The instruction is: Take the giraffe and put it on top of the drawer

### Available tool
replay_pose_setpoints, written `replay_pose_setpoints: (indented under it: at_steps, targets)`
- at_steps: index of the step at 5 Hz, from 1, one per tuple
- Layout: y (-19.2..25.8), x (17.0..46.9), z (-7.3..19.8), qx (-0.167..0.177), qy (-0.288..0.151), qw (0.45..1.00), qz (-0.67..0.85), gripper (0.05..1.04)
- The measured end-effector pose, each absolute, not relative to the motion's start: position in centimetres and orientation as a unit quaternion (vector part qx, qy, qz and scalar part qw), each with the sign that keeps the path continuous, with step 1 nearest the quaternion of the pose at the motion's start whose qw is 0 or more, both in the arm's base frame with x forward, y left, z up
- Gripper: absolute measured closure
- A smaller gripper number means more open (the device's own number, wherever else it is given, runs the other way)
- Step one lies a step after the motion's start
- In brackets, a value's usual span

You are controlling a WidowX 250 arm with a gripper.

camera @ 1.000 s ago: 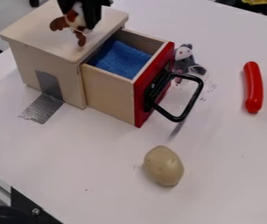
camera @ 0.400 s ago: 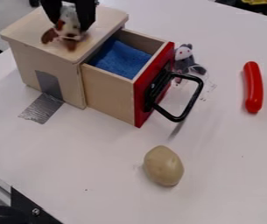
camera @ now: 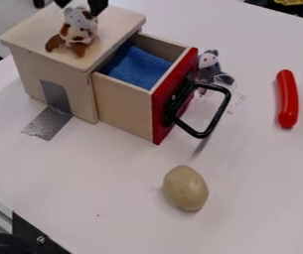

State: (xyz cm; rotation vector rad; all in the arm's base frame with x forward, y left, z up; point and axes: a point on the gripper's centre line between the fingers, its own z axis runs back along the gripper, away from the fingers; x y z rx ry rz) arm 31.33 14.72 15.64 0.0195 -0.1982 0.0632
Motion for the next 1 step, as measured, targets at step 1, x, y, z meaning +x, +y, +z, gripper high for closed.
replay_pose_setpoints:
  at_steps: [1]
  targets:
    - [14.17,31.84,17.80,0.009,-0.119,0.993,0.021,0.083]
